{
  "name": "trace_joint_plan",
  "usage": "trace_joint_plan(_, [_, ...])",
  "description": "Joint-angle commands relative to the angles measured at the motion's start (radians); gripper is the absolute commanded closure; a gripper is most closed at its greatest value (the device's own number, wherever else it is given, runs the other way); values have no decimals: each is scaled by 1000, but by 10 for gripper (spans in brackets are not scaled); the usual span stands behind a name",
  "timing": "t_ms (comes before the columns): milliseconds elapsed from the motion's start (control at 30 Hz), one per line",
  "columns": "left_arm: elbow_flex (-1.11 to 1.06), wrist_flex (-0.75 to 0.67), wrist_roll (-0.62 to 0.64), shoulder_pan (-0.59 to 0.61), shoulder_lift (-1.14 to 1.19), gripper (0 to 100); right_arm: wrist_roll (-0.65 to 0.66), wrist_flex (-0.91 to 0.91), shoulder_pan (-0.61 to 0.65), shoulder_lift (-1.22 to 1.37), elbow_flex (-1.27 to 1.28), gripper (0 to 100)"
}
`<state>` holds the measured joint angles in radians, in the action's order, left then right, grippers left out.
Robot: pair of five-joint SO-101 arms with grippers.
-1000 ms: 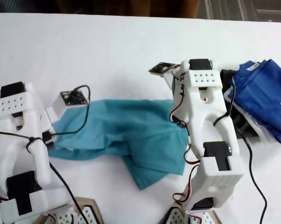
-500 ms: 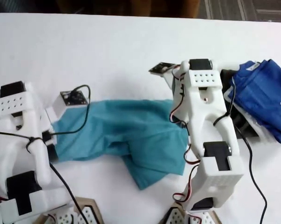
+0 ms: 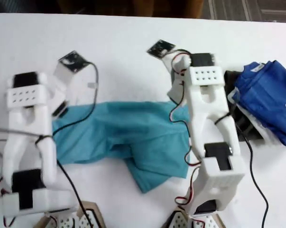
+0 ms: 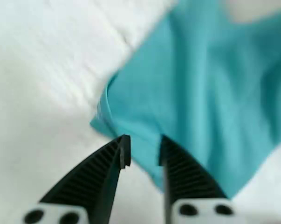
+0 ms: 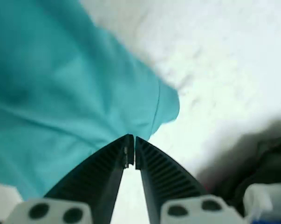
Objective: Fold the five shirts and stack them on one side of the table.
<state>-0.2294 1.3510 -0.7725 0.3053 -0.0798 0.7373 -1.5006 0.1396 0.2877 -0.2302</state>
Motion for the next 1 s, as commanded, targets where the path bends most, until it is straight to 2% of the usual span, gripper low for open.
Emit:
trace_joint_plan(0, [41,-115,163,-35,123,962,-38,71,21,71,-32,981])
trace_joint_plan(100, [53,-183,222,-35,269,975,-41,127,19,157,-34,981])
trace_joint_plan(267, [249,-150,256,-23,514,976,-41,147,13,275,-106,981])
trace_joint_plan(633, [1026,204,256,-2,1043,976,-44,134,-64,639,-572,981])
trace_joint_plan(800, [1391,325,256,-6,1238,976,-49,53,-70,776,-822,981])
trace_joint_plan(967, [1704,390,256,-2,1384,976,-97,-44,-58,845,-1057,981])
